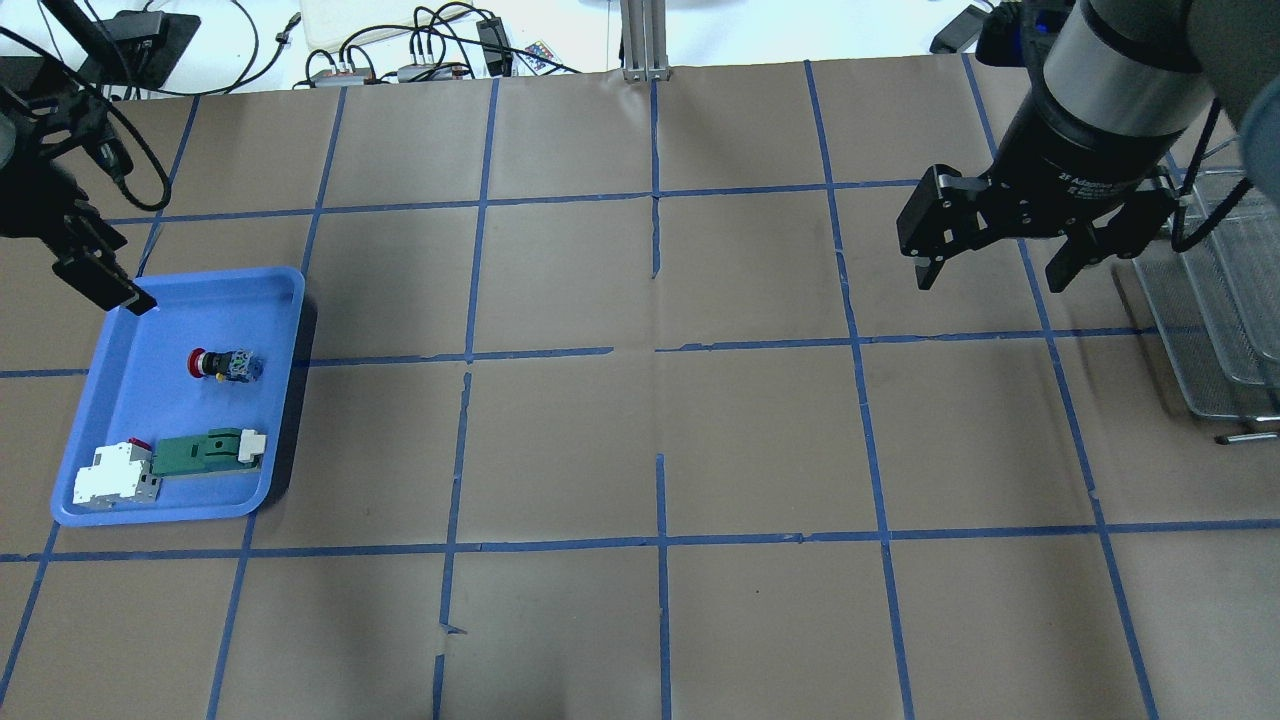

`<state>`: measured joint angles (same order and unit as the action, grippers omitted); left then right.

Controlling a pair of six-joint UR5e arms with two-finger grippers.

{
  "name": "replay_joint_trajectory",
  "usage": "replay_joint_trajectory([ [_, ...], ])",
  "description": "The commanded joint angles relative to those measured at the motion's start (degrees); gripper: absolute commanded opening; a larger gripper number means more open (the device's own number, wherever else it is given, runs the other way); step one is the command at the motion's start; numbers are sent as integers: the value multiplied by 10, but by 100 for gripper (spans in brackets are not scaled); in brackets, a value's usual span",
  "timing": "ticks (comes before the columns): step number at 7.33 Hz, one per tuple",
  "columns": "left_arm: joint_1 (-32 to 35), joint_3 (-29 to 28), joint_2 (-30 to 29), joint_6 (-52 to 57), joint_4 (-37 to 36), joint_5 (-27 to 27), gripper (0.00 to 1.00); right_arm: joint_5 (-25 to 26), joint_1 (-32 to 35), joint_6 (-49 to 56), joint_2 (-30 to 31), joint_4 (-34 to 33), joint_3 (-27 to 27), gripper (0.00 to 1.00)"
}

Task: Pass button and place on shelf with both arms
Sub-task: 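Lower the left gripper over the red push button in the blue tray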

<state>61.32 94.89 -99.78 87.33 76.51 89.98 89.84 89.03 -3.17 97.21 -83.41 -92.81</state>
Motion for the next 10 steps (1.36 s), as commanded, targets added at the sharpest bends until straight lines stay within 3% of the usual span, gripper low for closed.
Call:
replay_joint_trajectory([
  [1, -48, 8, -59, 223, -29, -8, 100, 0, 0, 0, 0, 0, 0, 100],
  [4, -64, 7, -130, 359, -65, -37, 98, 0, 0, -1, 0, 0, 0, 100],
  [5, -67, 8, -152, 401, -70, -91, 98, 1, 0, 2, 0, 0, 0, 100],
  [6, -76, 9, -172, 431, -70, -107, 98, 0, 0, 0, 0, 0, 0, 100],
  [9, -103, 7, -210, 453, -66, -123, 97, 1, 0, 1, 0, 0, 0, 100],
  [10, -103, 9, -212, 452, -64, -124, 87, 1, 0, 4, 0, 0, 0, 100],
])
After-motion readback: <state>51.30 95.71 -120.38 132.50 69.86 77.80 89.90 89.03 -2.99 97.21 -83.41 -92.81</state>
